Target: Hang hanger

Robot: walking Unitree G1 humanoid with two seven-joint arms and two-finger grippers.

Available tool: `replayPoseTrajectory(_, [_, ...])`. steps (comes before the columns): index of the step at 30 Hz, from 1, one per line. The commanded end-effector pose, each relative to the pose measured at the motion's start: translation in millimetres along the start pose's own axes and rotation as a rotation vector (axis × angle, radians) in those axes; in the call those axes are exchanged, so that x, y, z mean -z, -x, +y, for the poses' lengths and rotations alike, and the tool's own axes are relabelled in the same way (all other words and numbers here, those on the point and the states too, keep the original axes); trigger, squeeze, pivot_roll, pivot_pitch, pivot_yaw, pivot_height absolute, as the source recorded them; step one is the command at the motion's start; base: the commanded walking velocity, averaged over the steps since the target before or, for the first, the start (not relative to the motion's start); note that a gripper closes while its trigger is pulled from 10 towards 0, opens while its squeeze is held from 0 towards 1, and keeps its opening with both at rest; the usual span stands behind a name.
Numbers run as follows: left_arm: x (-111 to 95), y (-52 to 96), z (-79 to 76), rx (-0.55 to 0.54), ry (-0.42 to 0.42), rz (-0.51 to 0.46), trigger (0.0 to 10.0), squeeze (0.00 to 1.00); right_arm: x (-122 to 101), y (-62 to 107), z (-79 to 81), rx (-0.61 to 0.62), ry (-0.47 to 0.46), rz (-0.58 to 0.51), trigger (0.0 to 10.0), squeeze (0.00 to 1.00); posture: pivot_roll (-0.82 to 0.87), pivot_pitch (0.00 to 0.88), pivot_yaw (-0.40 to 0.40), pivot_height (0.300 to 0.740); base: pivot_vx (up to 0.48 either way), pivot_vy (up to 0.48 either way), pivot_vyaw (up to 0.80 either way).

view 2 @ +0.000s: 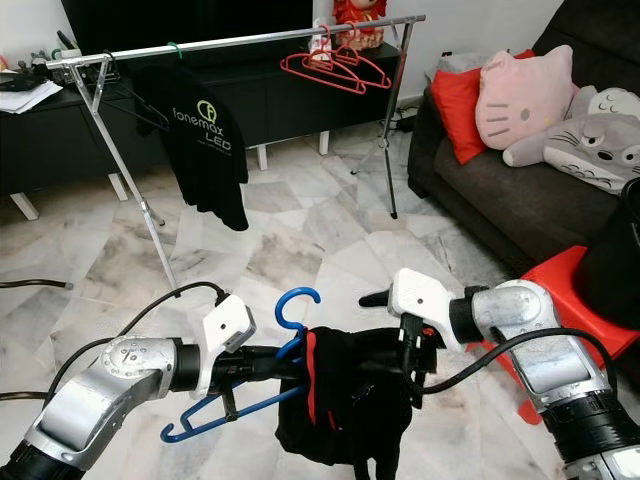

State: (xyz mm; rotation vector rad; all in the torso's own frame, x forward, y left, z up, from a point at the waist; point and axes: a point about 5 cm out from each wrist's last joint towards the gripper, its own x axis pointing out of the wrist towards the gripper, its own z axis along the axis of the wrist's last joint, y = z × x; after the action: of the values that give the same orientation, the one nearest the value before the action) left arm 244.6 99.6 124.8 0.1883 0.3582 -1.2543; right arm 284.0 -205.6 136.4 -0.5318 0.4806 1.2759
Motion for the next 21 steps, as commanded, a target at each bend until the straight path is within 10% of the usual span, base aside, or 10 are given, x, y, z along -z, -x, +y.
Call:
replayPoseTrajectory(1, [-11.9, -1.3, -4.6, 0.041, -0.037, -0.031, 10.0, 0.00, -2.4, -0.1, -3.2, -0.006, 0.008, -0.010, 10.0, 0.00, -0.07, 0.035, -0.036, 0.740, 0.000, 0.000, 0.00])
replayPoseTrajectory(17, [-16.3, -2.1, -9.1, 0.074, -0.041, -0.038, 10.0, 0.00, 3.1, -12.8, -11.3, -0.014, -0.064, -0.093, 9.6, 0.00, -0.06, 0.030, -0.039, 0.740, 0.000, 0.000, 0.00])
replayPoseTrajectory(18, [-16.9, -2.9, -8.6, 0.072, -0.042, -0.040, 10.0, 0.00, 2.6, -13.8, -12.4, -0.019, -0.068, -0.104, 3.6, 0.00, -0.06, 0.028, -0.041, 0.740, 0.000, 0.000, 0.00])
replayPoseTrajectory(20, [-17.2, -3.1, -8.3, 0.071, -0.043, -0.040, 10.0, 0.00, 1.9, -14.2, -12.5, -0.024, -0.069, -0.112, 2.7, 0.00, -0.06, 0.028, -0.041, 0.740, 0.000, 0.000, 0.00])
replayPoseTrajectory(21, [-17.4, -3.2, -8.3, 0.070, -0.043, -0.041, 10.0, 0.00, 1.1, -14.8, -12.2, -0.034, -0.071, -0.121, 0.0, 0.00, -0.06, 0.028, -0.041, 0.740, 0.000, 0.000, 0.00])
